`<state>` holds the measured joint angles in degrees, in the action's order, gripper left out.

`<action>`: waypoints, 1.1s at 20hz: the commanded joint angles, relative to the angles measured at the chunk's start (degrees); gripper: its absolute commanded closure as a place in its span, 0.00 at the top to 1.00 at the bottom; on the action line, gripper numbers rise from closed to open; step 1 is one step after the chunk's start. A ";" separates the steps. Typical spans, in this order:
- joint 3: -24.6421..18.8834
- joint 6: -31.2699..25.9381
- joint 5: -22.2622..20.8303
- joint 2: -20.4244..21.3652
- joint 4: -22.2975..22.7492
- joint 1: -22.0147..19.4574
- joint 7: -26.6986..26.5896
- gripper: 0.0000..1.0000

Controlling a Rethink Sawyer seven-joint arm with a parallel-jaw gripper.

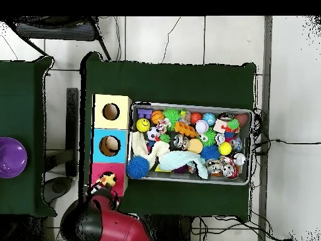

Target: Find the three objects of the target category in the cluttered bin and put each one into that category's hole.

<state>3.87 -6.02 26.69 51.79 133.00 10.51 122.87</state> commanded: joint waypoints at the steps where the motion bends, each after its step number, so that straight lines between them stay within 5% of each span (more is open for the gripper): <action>1: -8.81 9.63 2.46 -6.09 -2.98 -3.41 16.42 0.00; 11: -12.17 19.15 1.78 -14.48 -6.41 -5.44 17.21 0.00; 22: -10.07 14.83 3.98 -10.68 -5.32 -4.25 13.88 0.00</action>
<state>-3.54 10.32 26.77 40.57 132.75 6.63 122.87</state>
